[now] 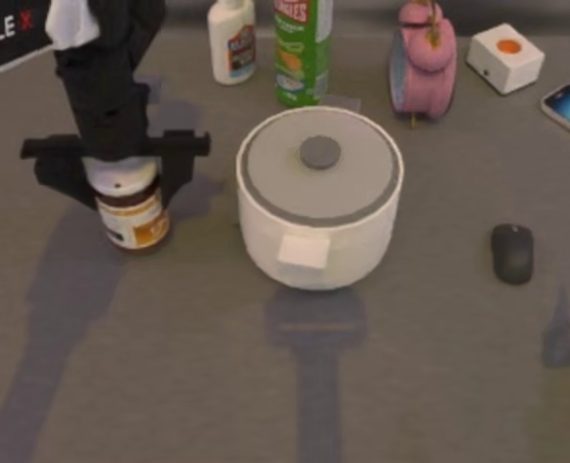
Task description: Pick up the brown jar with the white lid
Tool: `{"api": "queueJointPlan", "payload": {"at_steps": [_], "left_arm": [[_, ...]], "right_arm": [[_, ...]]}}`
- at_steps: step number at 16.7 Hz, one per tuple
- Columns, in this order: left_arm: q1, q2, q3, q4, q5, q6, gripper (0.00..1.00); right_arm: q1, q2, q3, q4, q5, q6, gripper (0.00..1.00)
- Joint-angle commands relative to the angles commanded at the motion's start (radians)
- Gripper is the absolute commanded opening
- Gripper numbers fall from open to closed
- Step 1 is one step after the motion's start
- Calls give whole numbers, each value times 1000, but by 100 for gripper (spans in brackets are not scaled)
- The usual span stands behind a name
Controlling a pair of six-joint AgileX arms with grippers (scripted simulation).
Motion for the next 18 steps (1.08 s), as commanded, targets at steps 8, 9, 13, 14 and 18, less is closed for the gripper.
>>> {"api": "queueJointPlan", "payload": {"at_steps": [8, 9, 13, 14, 18], "left_arm": [[0, 1, -3, 3, 0, 0, 30], [0, 1, -3, 3, 0, 0, 38], [0, 1, -3, 3, 0, 0, 68], [0, 1, -3, 3, 0, 0, 75], [0, 1, -3, 3, 0, 0, 100]], "right_arm": [[0, 0, 0, 0, 0, 0, 100], [0, 0, 0, 0, 0, 0, 100], [0, 0, 0, 0, 0, 0, 100], [0, 0, 0, 0, 0, 0, 100], [0, 0, 0, 0, 0, 0, 100]]}}
